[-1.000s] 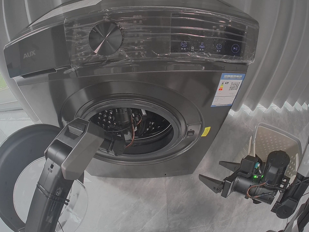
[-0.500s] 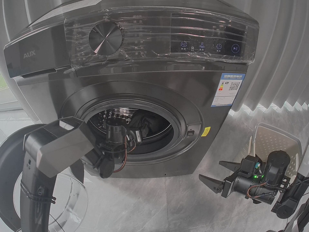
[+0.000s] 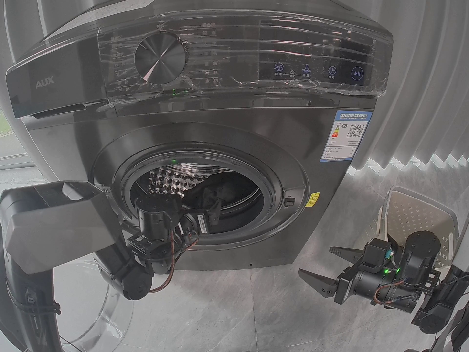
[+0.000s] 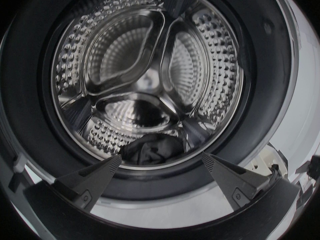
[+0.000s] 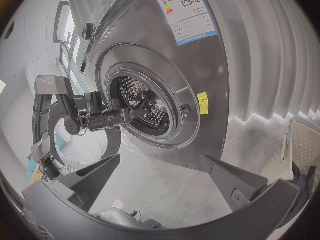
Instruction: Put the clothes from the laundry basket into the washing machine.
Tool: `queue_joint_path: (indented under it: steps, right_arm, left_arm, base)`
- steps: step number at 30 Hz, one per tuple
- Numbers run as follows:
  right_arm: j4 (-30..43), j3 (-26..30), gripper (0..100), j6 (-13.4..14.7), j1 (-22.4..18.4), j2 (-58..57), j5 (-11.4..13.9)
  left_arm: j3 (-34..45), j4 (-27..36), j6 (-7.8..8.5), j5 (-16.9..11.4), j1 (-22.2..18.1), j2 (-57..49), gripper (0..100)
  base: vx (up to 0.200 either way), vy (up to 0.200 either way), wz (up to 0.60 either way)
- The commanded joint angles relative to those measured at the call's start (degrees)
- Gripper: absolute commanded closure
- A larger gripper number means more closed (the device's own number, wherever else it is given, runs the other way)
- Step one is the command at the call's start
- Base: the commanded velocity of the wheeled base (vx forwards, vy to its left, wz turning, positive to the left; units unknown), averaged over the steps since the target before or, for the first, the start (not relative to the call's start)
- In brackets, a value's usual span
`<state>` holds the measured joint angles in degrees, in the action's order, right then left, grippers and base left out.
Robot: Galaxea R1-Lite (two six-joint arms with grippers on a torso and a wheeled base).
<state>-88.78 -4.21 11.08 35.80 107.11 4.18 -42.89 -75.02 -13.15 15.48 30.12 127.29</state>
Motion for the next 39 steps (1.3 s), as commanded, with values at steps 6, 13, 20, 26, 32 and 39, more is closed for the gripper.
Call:
queue_joint_path:
  steps: [6,13,20,26,32,39]
  right_arm:
    - [-0.1,0.2,0,0.0,0.8,-0.1,0.0]
    - [-0.1,0.3,0,0.0,0.8,-0.4,0.0]
    - [-0.1,0.3,0,0.0,1.1,-1.2,-0.2]
    - [0.0,0.4,0,-0.2,1.7,-5.2,-0.6]
    - [0.0,1.8,0,-1.0,2.3,-8.3,-0.6]
    - [0.0,1.7,0,-1.1,2.2,-8.6,-0.6]
  left_arm:
    - [4.8,-3.0,-0.21,0.1,3.5,-5.1,0]
    - [21.2,-3.4,-0.03,-0.5,8.7,-17.3,0]
    - [30.3,-3.2,-3.55,-0.5,13.2,-33.5,0]
    - [33.8,-3.0,-6.09,-0.5,13.6,-41.9,0]
    - [38.2,-3.5,-8.12,-0.6,13.6,-46.0,0]
    - [41.7,-3.4,-8.29,-0.6,13.6,-49.9,0]
  base:
    - [0.0,0.0,0.0]
    - [0.0,0.0,0.0]
    - [0.0,0.0,0.0]
    - [0.0,0.0,0.0]
    - [0.0,0.0,0.0]
    - [0.0,0.0,0.0]
